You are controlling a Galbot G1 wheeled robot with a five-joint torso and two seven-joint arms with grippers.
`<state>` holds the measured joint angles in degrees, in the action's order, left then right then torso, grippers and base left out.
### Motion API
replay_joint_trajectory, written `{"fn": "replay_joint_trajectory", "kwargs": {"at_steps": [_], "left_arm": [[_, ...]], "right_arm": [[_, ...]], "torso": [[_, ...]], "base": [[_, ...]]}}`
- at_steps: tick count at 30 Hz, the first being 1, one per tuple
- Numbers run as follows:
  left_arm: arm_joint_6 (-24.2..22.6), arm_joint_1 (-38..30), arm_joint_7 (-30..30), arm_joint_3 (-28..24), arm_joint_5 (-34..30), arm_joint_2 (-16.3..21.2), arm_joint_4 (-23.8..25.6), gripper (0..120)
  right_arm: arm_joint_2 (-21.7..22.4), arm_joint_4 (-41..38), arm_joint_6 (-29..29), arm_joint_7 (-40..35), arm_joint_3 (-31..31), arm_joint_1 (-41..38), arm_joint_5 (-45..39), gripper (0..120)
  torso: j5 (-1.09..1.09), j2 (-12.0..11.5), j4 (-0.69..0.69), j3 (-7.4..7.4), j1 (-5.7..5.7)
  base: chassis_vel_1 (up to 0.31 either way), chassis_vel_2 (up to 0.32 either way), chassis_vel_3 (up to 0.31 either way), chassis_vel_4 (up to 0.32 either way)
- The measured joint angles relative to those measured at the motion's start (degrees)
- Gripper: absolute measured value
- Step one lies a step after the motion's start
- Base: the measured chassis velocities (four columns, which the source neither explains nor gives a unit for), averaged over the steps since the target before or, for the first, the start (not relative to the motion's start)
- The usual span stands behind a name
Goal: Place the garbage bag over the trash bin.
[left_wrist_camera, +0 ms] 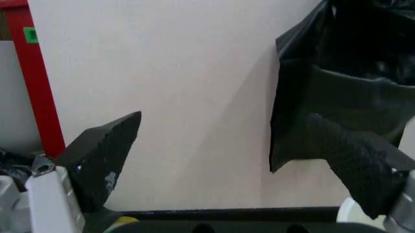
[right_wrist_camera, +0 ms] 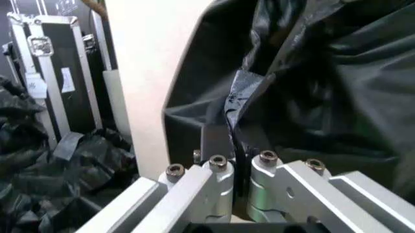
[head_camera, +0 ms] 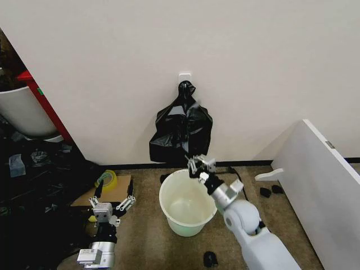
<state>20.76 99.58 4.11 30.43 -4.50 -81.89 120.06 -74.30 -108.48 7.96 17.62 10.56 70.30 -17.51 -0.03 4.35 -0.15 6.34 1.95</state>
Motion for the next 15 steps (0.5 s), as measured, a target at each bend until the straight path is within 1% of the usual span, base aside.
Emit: {"fn": "replay_joint_trajectory", "kwargs": {"at_steps": [4, 11, 13, 15], "left_arm": [[0.02, -0.02, 0.03, -0.03, 0.03, 0.08, 0.00, 100], [0.08, 0.32, 0.04, -0.06, 0.16, 0.20, 0.20, 100], [0.09, 0.39, 0.05, -0.02, 0.17, 0.44, 0.29, 100], [0.10, 0.40, 0.08, -0.01, 0.17, 0.62, 0.37, 100]], "right_arm": [[0.24, -1.86, 1.47, -0.07, -0.05, 3.48, 2.55, 0], [1.40, -2.79, 3.09, 0.34, 0.01, 6.00, 5.16, 0], [2.22, -3.25, 3.81, 0.76, 0.07, 7.27, 5.96, 0], [4.05, -3.99, 4.14, 0.92, -0.48, 8.84, 5.77, 0]], "torso": [[0.00, 0.00, 0.00, 0.00, 0.00], [0.00, 0.00, 0.00, 0.00, 0.00], [0.00, 0.00, 0.00, 0.00, 0.01], [0.00, 0.00, 0.00, 0.00, 0.01]], "base": [[0.000, 0.000, 0.000, 0.000], [0.000, 0.000, 0.000, 0.000], [0.000, 0.000, 0.000, 0.000], [0.000, 0.000, 0.000, 0.000]]}}
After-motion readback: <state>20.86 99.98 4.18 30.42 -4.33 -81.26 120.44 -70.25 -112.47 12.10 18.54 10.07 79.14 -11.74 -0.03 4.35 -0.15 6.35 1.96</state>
